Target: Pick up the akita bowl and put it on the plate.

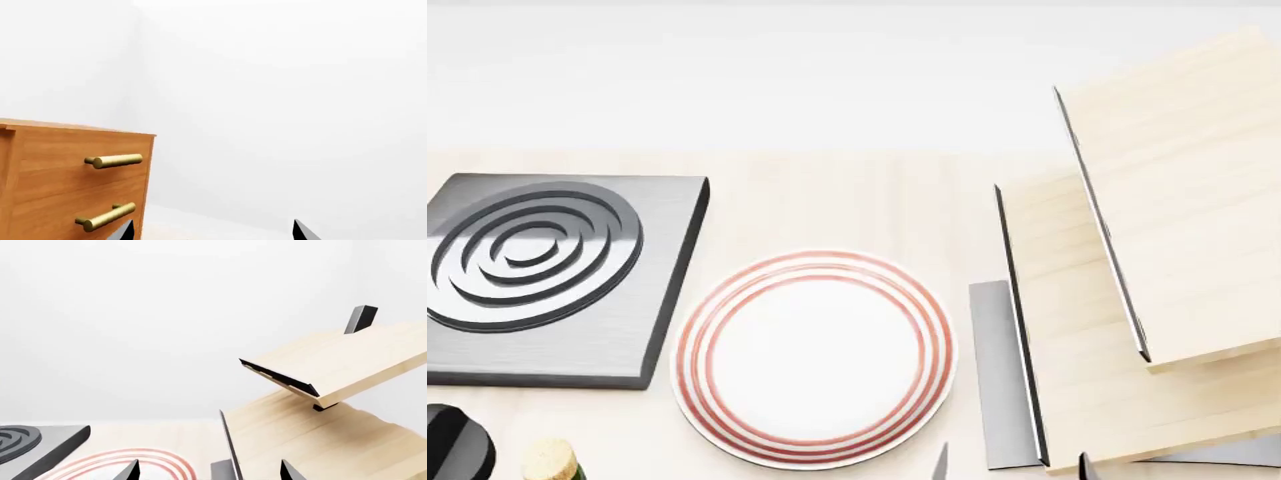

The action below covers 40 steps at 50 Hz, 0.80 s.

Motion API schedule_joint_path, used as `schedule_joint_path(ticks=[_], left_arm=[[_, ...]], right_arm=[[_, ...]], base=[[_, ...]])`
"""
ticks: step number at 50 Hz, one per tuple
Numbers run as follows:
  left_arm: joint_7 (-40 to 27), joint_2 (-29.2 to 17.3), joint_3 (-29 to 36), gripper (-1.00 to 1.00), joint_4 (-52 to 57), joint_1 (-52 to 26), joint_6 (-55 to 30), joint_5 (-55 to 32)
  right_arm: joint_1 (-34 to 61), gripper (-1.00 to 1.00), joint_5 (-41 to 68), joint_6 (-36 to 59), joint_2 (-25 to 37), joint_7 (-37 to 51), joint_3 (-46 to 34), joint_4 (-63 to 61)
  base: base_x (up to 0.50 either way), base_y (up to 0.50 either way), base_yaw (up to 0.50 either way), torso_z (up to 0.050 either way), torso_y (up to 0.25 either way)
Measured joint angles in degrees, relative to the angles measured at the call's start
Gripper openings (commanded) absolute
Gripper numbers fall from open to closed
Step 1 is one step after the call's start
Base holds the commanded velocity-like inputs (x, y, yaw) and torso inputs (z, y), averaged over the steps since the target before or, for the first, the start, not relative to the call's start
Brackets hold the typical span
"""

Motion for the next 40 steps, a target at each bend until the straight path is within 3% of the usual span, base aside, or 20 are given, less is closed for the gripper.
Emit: schedule_joint_path(ticks=[24,40], left_arm=[[-5.4,-10.1,-12.1,1.0,0.9,0.2,-12.4,-5.9],[-6.7,-13.2,-19.9,1.0,-1.0,1.9,-16.8,-8.6]], right_arm=[[1.0,1.0,-0.2,-0.5,0.0,0.3,-1.2,2.2],[1.5,1.0,-0.4,-0.7,0.1,0.6,-2.0,3.4]], base=[[0.0,0.0,0.0,0.0,0.0],[0.0,0.0,0.0,0.0,0.0]])
